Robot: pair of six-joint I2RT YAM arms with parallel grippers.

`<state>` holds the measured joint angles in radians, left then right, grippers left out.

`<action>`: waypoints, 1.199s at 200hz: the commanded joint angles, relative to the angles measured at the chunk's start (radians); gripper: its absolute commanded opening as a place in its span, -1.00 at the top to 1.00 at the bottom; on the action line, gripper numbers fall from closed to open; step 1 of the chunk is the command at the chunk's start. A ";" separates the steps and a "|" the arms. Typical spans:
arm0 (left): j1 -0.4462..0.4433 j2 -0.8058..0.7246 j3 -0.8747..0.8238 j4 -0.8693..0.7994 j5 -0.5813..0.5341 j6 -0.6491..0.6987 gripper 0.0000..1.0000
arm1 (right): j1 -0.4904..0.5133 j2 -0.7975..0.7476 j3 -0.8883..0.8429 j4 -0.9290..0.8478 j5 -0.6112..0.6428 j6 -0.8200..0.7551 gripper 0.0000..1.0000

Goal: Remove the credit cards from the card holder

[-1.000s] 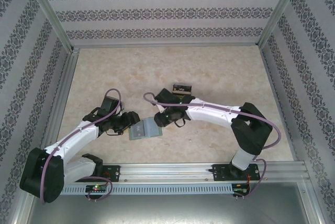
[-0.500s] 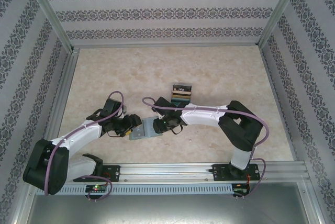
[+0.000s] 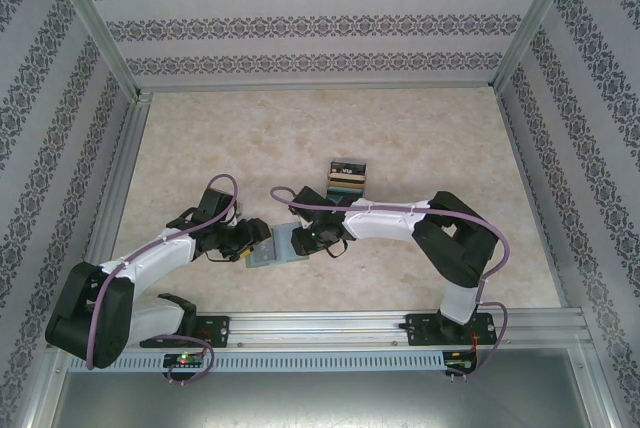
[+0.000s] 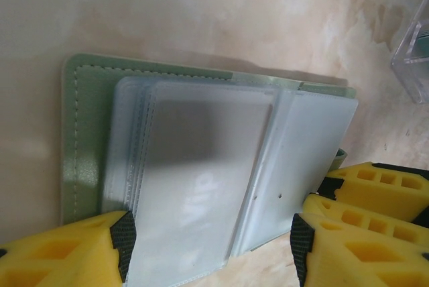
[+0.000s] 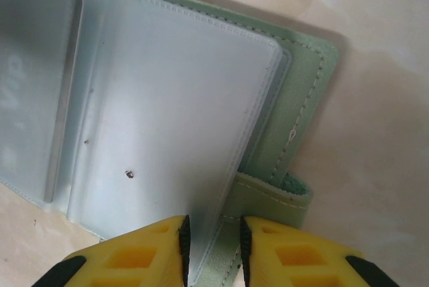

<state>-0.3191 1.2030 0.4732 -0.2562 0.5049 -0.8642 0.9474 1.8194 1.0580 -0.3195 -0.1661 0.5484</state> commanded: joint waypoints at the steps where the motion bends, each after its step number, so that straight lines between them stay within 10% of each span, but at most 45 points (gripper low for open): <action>1: 0.004 -0.001 0.006 -0.051 -0.030 0.020 -0.31 | 0.018 0.043 0.006 0.000 -0.016 0.013 0.40; 240: -0.023 0.029 0.000 0.136 0.095 -0.016 -0.35 | 0.031 0.069 0.021 0.002 -0.038 0.019 0.41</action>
<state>-0.3283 1.2484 0.4881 -0.1730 0.5709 -0.8703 0.9562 1.8442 1.0828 -0.3099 -0.1741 0.5522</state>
